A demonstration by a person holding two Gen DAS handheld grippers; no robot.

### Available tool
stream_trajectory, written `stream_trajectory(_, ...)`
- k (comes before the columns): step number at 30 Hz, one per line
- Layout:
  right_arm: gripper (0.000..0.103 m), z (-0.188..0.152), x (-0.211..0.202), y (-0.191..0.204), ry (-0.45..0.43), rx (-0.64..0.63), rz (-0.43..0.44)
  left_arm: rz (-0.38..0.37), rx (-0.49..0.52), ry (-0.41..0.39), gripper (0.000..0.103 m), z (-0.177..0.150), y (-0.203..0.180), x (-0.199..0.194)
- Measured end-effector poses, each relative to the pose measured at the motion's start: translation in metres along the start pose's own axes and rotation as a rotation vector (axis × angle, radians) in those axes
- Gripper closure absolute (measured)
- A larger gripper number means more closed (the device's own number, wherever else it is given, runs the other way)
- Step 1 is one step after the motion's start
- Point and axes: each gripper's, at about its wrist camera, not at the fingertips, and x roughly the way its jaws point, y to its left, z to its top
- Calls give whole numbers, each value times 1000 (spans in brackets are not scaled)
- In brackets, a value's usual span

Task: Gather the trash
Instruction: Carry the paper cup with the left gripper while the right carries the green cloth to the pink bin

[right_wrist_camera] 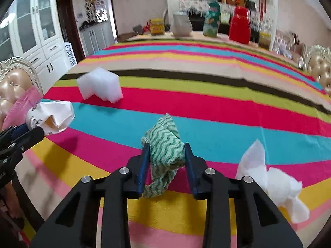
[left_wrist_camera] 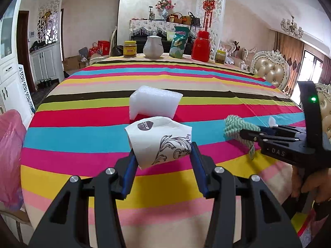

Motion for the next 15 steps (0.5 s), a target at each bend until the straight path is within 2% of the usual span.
stream_trajectory(6,71,-2,-17,9,-89,-22,-5,17,8,-21,55,-1,-2,-6)
stream_trajectory(15,71,-4,-31,24,-150,-62,21,45,28,-26,55,-5,-4,-14)
